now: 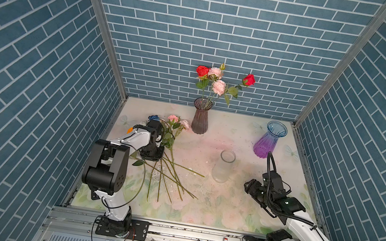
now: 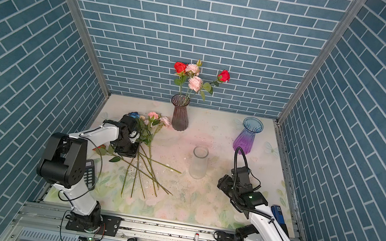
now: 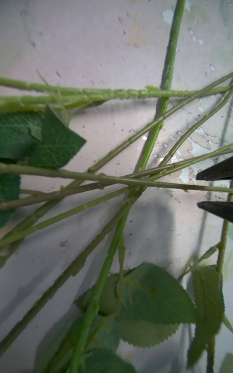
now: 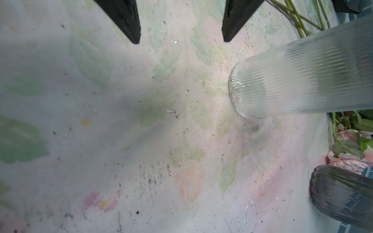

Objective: Arrange flowers in a vase
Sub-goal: Pick up the flower from the flowers.

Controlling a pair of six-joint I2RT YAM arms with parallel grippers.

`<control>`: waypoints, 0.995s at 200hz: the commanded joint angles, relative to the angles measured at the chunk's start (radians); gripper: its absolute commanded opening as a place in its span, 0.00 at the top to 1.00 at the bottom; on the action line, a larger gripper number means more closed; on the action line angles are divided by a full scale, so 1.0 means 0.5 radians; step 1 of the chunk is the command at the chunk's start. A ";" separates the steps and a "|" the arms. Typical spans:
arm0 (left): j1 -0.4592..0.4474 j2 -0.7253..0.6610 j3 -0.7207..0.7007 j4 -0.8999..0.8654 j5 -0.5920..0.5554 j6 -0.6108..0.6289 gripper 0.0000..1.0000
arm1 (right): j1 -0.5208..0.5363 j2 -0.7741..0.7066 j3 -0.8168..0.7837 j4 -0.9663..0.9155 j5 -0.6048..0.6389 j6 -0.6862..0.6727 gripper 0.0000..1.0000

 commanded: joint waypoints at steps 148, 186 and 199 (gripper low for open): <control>-0.680 -1.574 -0.074 1.829 0.068 -0.648 1.00 | -0.031 0.022 0.066 -0.076 -0.017 -0.044 0.34; -1.101 -1.115 0.180 2.341 0.194 -0.197 1.00 | -0.042 -0.075 0.066 -0.134 0.019 -0.050 0.34; -1.175 -0.968 0.283 2.361 0.273 -0.081 1.00 | -0.048 -0.079 0.070 -0.142 0.020 -0.054 0.34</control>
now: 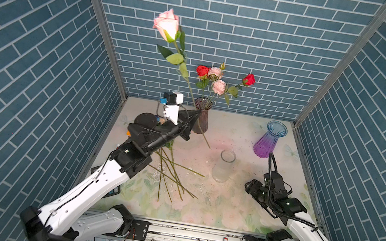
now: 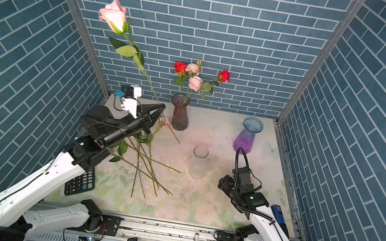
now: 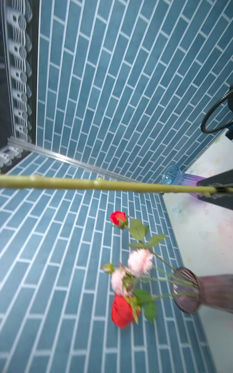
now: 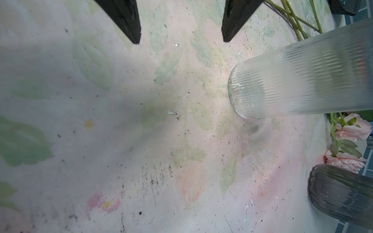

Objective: Arrange flowers in a vase
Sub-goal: Pick up the flower from the flowers, then place the flower in the vase.

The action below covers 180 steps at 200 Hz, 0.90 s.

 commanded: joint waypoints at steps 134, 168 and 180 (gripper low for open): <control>-0.270 0.512 0.141 0.125 0.141 0.470 1.00 | -0.104 -0.046 0.052 -0.060 -0.063 -0.081 0.35; -0.274 0.672 0.109 0.074 0.195 0.435 0.54 | -0.110 -0.074 0.021 -0.041 -0.074 -0.071 0.34; -0.293 0.666 0.077 0.069 0.033 0.388 0.13 | -0.112 -0.075 0.013 -0.032 -0.081 -0.068 0.34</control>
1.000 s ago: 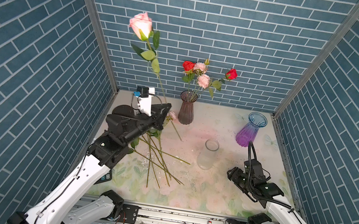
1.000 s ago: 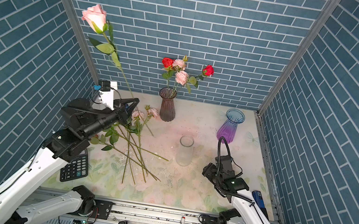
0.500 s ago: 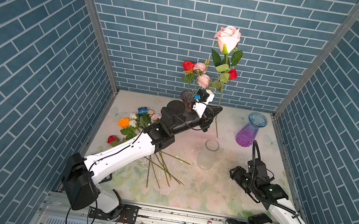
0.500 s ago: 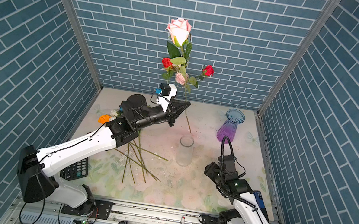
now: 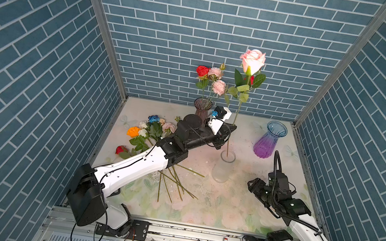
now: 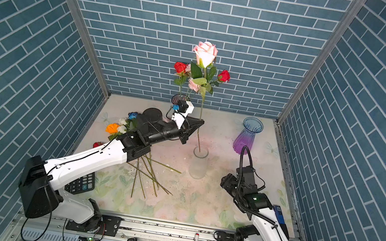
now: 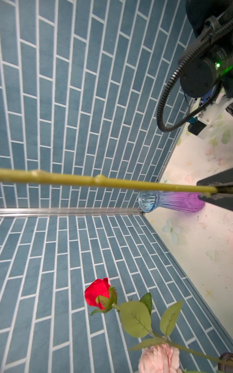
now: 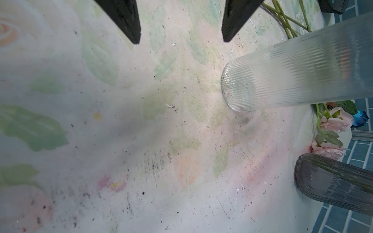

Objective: Arrange flowers in a vase
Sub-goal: Place the flower in the vase.

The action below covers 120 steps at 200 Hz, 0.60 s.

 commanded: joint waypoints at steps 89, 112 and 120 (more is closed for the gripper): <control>-0.046 -0.408 -0.231 -0.485 -0.519 0.093 0.00 | -0.016 0.092 -0.072 0.177 -0.097 0.020 0.34; 0.017 -0.568 -0.296 -0.804 -0.900 -0.097 0.00 | -0.018 0.133 -0.080 0.218 -0.123 0.021 0.34; 0.128 -0.594 -0.279 -0.981 -0.835 -0.205 0.00 | -0.016 0.145 -0.080 0.225 -0.126 0.021 0.34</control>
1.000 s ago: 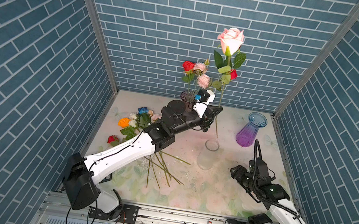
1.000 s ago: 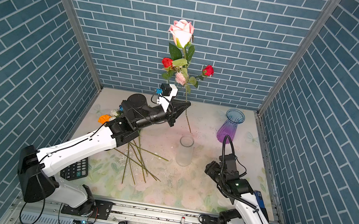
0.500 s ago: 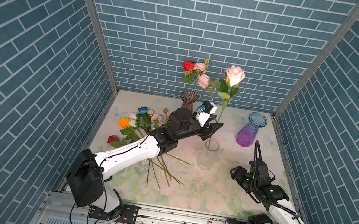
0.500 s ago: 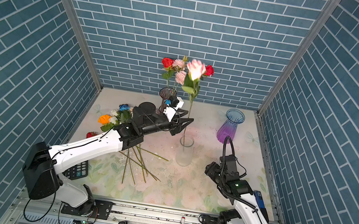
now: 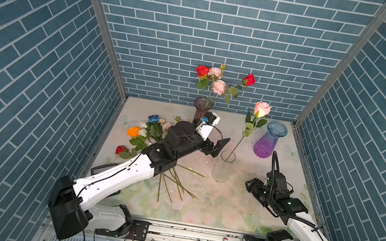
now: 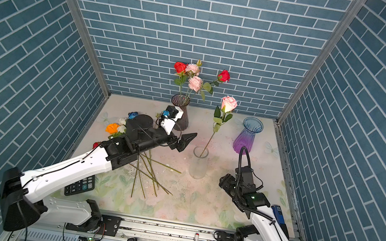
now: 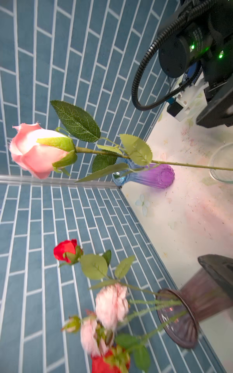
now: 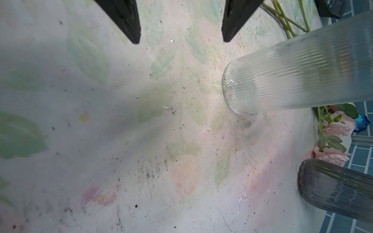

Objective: Arrange flowers in a vase
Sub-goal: Place the flower in the vase.

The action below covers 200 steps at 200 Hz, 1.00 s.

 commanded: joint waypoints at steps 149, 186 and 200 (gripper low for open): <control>1.323 0.702 -0.155 -0.958 0.365 -0.668 0.47 | -0.012 0.020 -0.040 0.072 -0.052 0.017 0.35; 1.326 0.842 -0.191 -0.858 0.418 -0.691 0.56 | -0.014 0.028 -0.037 0.068 -0.055 0.017 0.35; 1.326 0.871 -0.198 -0.853 0.406 -0.688 0.60 | -0.015 0.034 -0.037 0.075 -0.054 0.016 0.35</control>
